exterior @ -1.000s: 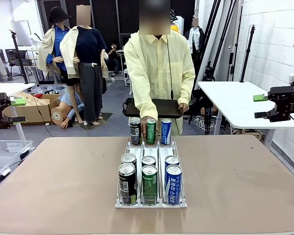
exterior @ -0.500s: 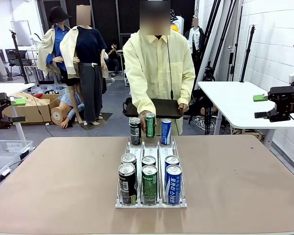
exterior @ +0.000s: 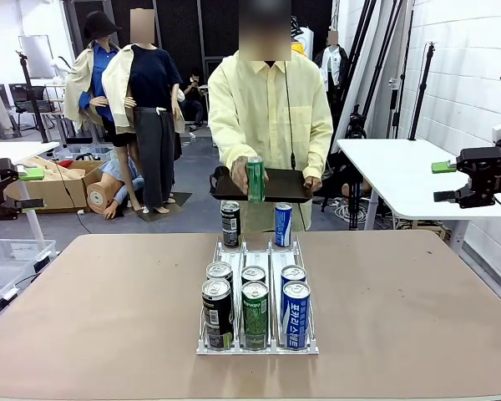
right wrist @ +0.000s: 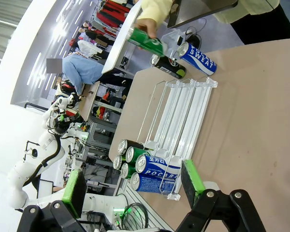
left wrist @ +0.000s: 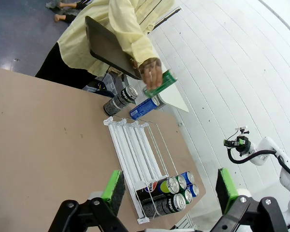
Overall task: Retrieve and hand over the desired beverage to the person.
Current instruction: Pick up a can of the same type that the person held from the Automatic Can Dispenser.
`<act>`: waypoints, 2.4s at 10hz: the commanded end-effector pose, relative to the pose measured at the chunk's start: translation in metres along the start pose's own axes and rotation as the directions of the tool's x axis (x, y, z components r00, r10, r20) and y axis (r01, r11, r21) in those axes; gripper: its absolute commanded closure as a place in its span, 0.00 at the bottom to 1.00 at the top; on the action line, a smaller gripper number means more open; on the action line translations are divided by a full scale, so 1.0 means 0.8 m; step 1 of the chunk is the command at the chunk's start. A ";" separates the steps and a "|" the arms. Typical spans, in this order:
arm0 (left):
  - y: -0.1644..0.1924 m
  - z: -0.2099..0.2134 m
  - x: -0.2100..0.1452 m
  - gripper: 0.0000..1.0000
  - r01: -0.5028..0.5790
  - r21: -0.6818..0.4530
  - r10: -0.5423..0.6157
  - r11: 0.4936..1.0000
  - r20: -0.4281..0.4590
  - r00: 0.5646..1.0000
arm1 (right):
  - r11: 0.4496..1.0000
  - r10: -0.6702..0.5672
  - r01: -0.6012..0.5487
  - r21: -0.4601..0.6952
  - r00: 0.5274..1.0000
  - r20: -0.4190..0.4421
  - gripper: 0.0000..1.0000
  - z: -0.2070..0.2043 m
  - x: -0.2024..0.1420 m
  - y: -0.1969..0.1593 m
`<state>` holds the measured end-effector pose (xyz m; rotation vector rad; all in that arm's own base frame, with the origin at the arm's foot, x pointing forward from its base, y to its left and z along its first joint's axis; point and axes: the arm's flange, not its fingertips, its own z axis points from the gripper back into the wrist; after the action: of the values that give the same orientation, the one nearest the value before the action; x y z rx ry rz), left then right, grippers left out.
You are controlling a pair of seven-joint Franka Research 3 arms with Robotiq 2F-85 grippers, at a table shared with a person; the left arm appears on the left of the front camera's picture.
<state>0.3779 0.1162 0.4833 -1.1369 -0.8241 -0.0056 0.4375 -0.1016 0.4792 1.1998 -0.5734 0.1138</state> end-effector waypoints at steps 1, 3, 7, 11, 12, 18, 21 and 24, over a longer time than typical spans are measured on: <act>0.000 0.001 0.000 0.00 -0.006 0.001 0.006 1.000 0.002 1.000 | 1.000 -0.003 0.003 0.010 1.000 -0.004 0.00 0.000 0.002 0.002; 0.000 0.001 0.000 0.00 -0.006 0.001 0.006 1.000 0.002 1.000 | 1.000 -0.003 0.003 0.010 1.000 -0.004 0.00 0.000 0.002 0.002; 0.000 0.001 0.000 0.00 -0.006 0.001 0.006 1.000 0.002 1.000 | 1.000 -0.003 0.003 0.010 1.000 -0.004 0.00 0.000 0.002 0.002; 0.000 0.001 0.000 0.00 -0.006 0.001 0.006 1.000 0.002 1.000 | 1.000 -0.003 0.003 0.010 1.000 -0.004 0.00 0.000 0.002 0.002; 0.000 0.001 0.000 0.00 -0.006 0.001 0.006 1.000 0.002 1.000 | 1.000 -0.003 0.003 0.010 1.000 -0.004 0.00 0.000 0.002 0.002; 0.000 0.001 0.000 0.00 -0.006 0.001 0.006 1.000 0.002 1.000 | 1.000 -0.003 0.003 0.010 1.000 -0.004 0.00 0.000 0.002 0.002; 0.000 0.001 0.000 0.00 -0.006 0.001 0.006 1.000 0.002 1.000 | 1.000 -0.003 0.003 0.010 1.000 -0.004 0.00 0.000 0.002 0.002; 0.000 0.001 0.000 0.00 -0.006 0.001 0.006 1.000 0.002 1.000 | 1.000 -0.003 0.003 0.010 1.000 -0.004 0.00 0.000 0.002 0.002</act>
<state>0.3779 0.1162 0.4833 -1.1369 -0.8240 -0.0056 0.4375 -0.1016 0.4792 1.1998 -0.5734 0.1138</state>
